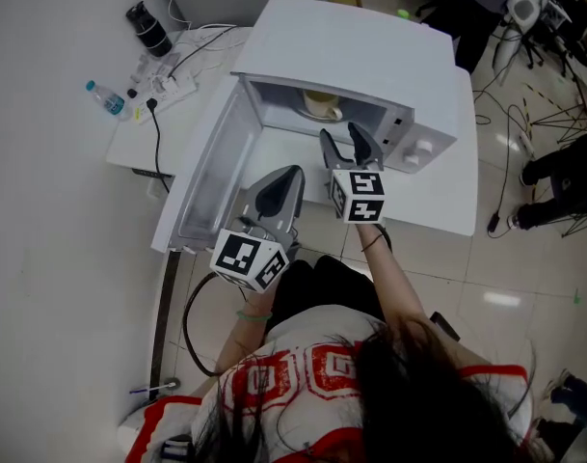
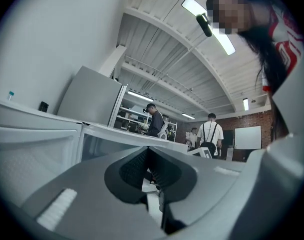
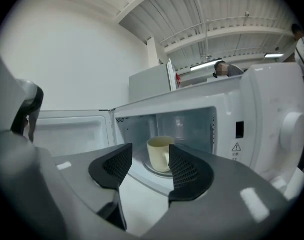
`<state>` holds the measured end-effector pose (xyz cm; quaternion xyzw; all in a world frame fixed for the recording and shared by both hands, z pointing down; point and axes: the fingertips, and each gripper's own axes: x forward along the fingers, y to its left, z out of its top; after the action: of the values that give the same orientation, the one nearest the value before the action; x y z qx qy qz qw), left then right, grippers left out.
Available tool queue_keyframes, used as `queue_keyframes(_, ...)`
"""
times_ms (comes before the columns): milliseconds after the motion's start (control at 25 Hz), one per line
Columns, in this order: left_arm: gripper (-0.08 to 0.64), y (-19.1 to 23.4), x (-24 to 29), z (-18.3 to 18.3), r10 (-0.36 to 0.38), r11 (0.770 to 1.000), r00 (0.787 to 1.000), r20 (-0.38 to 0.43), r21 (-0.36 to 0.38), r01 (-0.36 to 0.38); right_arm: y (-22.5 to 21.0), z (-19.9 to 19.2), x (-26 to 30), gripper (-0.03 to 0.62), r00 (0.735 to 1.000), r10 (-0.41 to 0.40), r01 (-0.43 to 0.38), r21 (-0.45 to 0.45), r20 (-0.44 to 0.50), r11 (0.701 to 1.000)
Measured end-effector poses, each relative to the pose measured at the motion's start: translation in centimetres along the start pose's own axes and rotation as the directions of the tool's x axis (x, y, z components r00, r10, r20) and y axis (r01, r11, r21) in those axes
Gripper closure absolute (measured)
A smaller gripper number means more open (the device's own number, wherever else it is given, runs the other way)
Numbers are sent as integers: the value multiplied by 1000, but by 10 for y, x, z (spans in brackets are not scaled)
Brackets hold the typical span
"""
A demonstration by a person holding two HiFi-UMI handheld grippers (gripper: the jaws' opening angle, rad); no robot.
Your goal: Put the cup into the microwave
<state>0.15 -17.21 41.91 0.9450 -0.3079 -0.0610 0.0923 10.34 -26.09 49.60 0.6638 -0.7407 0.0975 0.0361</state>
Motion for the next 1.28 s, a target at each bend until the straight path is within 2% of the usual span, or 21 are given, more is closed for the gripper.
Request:
queue_keyframes(80,571,-2,-1,1,12,1000,1000,-19,12,-11,3,12,-11,378,1000,9,-10,7,12,1000)
queue_keyframes(200,571,-4,-6,4,41,999,999,-34,26,-40,7,29,-29,455,1000,14,-14,12,26,1000)
queue_keyframes(320,571,-6,-12,17,76,996,997,-18,42,-75,12,44,-47,527,999,17,-17,3,35,1000)
queue_keyframes(560,571,-11,-15,48,86,995,996,26,46,-88,22,67,-68,589,999,30,-30,-15,42,999)
queue_keyframes(960,571,-22,-28,52,67,998,997,28,13,-68,43,84,-99,591,996,51,-50,-22,75,999)
queue_keyframes(1280,571,-41,-43,41,32,999,999,14,-4,-32,59,77,-123,591,996,59,-58,-20,73,998)
